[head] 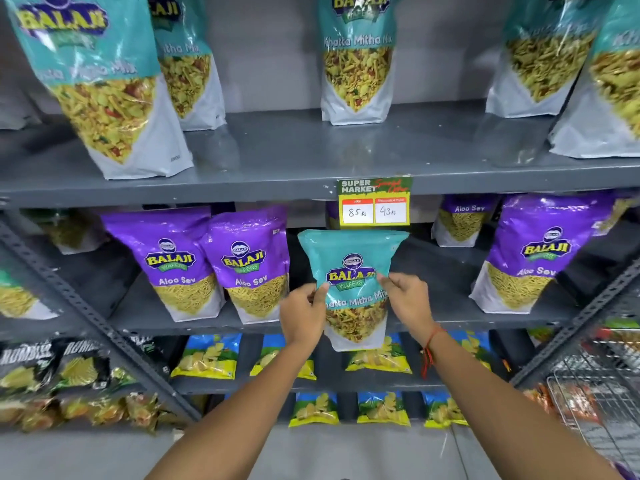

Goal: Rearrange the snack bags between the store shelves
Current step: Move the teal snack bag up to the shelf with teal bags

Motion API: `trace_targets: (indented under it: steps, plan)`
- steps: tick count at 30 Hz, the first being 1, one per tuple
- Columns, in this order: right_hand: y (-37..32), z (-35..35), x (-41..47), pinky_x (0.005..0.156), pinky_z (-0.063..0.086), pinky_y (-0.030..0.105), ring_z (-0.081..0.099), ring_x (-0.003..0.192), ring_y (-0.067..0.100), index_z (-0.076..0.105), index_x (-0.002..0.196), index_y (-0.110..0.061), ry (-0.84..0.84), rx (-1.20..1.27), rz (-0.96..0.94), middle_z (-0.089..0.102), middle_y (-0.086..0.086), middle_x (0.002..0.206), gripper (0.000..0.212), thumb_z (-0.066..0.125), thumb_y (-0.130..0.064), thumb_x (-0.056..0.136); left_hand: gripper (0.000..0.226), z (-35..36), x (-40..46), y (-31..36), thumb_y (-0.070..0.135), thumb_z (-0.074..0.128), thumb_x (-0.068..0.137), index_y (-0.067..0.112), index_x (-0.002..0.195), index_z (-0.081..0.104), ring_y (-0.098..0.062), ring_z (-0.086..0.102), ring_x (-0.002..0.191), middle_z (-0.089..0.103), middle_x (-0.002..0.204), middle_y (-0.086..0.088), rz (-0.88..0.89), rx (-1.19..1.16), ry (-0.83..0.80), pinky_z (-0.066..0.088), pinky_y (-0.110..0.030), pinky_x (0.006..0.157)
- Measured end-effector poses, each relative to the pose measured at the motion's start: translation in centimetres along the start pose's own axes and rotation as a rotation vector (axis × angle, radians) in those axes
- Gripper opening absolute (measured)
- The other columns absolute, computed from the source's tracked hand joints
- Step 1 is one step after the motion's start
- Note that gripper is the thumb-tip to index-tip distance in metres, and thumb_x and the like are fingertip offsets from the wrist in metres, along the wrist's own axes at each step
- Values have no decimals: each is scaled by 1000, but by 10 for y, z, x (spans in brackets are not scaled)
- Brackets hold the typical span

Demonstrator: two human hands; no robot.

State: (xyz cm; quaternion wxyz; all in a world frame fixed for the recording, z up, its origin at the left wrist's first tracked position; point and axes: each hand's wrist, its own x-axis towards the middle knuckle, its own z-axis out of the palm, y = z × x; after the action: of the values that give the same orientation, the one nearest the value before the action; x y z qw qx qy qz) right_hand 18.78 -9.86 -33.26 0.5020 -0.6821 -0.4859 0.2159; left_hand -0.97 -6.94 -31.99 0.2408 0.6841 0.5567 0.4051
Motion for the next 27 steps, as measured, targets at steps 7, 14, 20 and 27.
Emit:
trace_targets:
  steps: [7,14,20,27]
  plan:
    - [-63,-24,-96,47,21,29,25,42,10,25,50,-19,53,-114,-234,29,-3,40,57,63,-30,90,44,-68,-80,14,51,52,91,27,55,46,-10,36,48,42,49,2,40,-185,141,27,-31,49]
    - [-185,-57,-93,47,18,16,27,42,3,22,53,-27,226,-81,-633,21,-9,43,56,65,-21,88,32,-151,-42,102,33,63,89,19,60,56,0,40,49,45,50,10,257,-422,359,30,-15,49]
    - [-286,-86,-12,49,23,30,23,52,10,28,52,-15,344,38,-734,23,-4,49,52,64,-25,88,46,-196,58,181,48,61,84,11,57,57,-10,30,56,38,51,9,345,-530,402,26,-34,55]
    - [-316,-99,76,51,22,33,23,45,11,24,49,-18,413,46,-656,21,-3,43,56,63,-29,87,52,-186,139,232,38,63,89,3,54,49,-14,27,53,32,49,2,356,-473,406,24,-32,57]
